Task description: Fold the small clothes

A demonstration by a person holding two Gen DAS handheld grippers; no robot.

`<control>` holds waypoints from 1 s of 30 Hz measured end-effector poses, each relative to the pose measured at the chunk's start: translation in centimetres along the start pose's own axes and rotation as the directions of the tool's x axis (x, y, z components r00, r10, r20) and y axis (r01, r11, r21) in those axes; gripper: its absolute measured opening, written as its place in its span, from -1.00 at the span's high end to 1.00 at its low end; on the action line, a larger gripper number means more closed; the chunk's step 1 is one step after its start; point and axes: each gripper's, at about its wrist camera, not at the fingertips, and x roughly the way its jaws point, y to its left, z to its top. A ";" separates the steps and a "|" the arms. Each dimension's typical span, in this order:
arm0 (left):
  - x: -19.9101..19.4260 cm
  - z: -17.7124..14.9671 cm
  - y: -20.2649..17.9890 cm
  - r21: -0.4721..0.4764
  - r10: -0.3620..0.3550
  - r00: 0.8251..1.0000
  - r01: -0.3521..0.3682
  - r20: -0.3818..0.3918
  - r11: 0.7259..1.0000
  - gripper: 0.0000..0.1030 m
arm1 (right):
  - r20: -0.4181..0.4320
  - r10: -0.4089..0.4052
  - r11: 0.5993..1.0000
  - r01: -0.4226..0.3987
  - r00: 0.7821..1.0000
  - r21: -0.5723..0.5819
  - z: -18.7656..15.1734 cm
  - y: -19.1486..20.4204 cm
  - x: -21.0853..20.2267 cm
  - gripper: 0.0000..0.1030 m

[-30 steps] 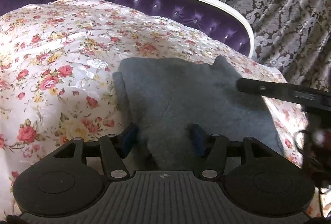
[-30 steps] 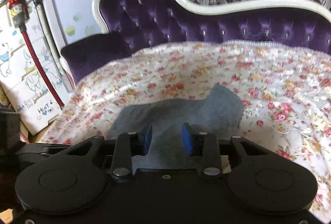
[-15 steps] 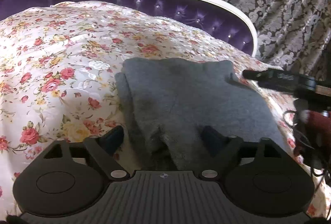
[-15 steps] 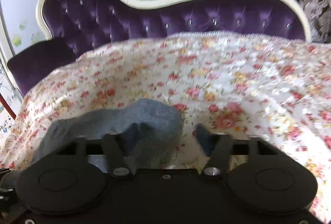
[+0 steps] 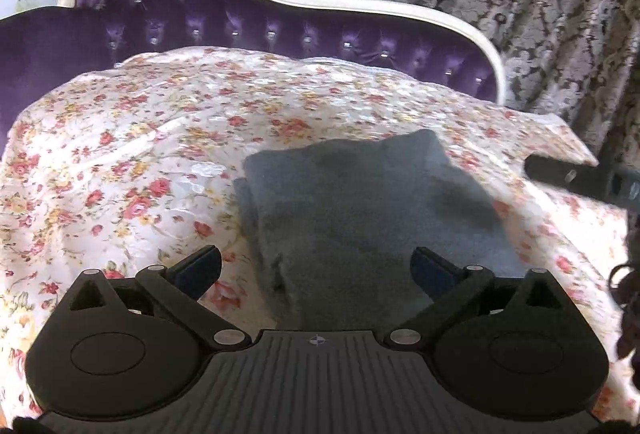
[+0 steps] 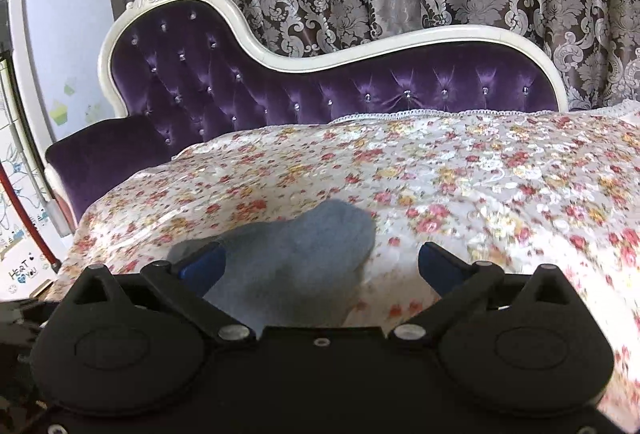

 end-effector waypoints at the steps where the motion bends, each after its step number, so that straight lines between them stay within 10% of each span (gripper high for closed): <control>1: -0.3 0.0 -0.2 0.002 -0.008 1.000 0.008 -0.002 1.000 -0.99 | -0.006 -0.009 1.000 0.009 1.000 0.000 -0.3 0.3 -0.4 -0.99; 18: -4.3 -0.7 -3.8 0.093 0.276 0.960 -0.272 -0.035 0.958 -0.99 | -0.103 -0.069 0.996 0.075 0.992 0.051 -2.8 2.6 -5.6 -0.99; 30: -6.9 -2.0 -4.4 0.089 0.257 0.966 -0.253 -0.035 0.963 -0.99 | -0.156 -0.115 0.992 0.122 0.981 0.040 -3.8 4.7 -8.5 -0.99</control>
